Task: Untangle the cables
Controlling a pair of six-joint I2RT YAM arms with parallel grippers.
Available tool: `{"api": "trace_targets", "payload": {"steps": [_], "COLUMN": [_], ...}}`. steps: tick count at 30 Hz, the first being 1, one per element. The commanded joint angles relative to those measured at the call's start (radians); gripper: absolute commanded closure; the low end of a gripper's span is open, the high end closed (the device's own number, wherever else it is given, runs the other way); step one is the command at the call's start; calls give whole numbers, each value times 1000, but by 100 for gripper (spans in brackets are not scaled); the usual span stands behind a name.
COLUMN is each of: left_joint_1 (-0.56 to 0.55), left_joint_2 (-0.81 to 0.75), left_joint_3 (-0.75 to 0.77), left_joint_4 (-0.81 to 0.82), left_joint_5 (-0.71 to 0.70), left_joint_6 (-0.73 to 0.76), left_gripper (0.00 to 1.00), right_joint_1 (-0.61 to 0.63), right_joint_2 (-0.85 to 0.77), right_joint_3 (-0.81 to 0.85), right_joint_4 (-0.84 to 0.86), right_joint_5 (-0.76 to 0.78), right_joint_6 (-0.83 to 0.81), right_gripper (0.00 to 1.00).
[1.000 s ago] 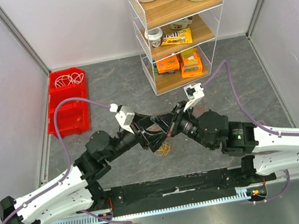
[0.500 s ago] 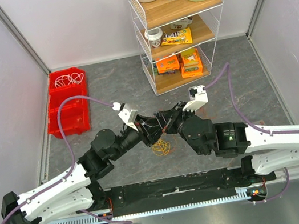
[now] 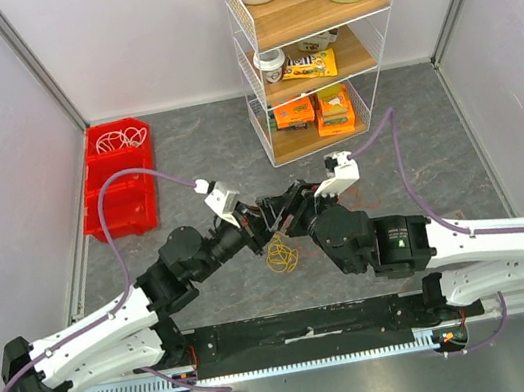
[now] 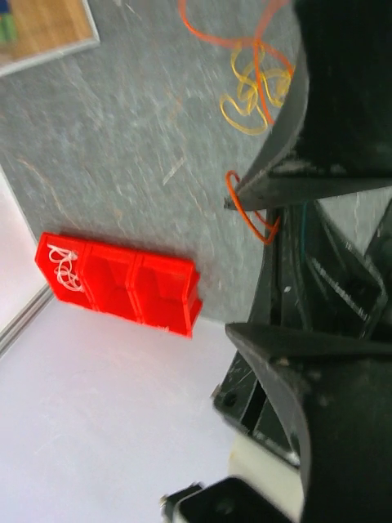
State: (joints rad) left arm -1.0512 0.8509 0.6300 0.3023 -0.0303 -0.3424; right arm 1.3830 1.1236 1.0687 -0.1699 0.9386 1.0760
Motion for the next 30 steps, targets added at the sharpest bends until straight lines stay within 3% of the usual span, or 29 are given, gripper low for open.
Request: {"api": "trace_targets", "payload": {"steps": [1, 4, 9, 12, 16, 20, 26, 30], "left_joint_1": [3, 6, 78, 294, 589, 755, 927, 1085], "left_joint_2": [-44, -64, -38, -18, 0, 112, 371, 532], "left_joint_3": [-1, 2, 97, 135, 184, 322, 516, 671], "left_joint_4": [87, 17, -242, -344, -310, -334, -387, -515], "left_joint_5": [-65, -109, -195, -100, -3, -117, -327, -261], "left_joint_6": [5, 0, -27, -81, -141, -216, -270, -427], "left_gripper": [98, 98, 99, 98, 98, 98, 98, 98], "right_joint_1": [10, 10, 10, 8, 8, 10, 10, 8], "right_joint_2": [-31, -134, -359, -499, -668, -801, -780, -745], "right_joint_3": [34, 19, -113, -194, -294, -355, -299, -265], "right_joint_4": [0, -17, -186, -320, -440, -454, -464, -465], "right_joint_5": [-13, -53, -76, -67, -43, -27, 3, 26], "right_joint_6": [-209, -410, -540, -473, -315, -251, -309, -346], "right_gripper": [20, 2, 2, 2, 2, 2, 2, 2]}}
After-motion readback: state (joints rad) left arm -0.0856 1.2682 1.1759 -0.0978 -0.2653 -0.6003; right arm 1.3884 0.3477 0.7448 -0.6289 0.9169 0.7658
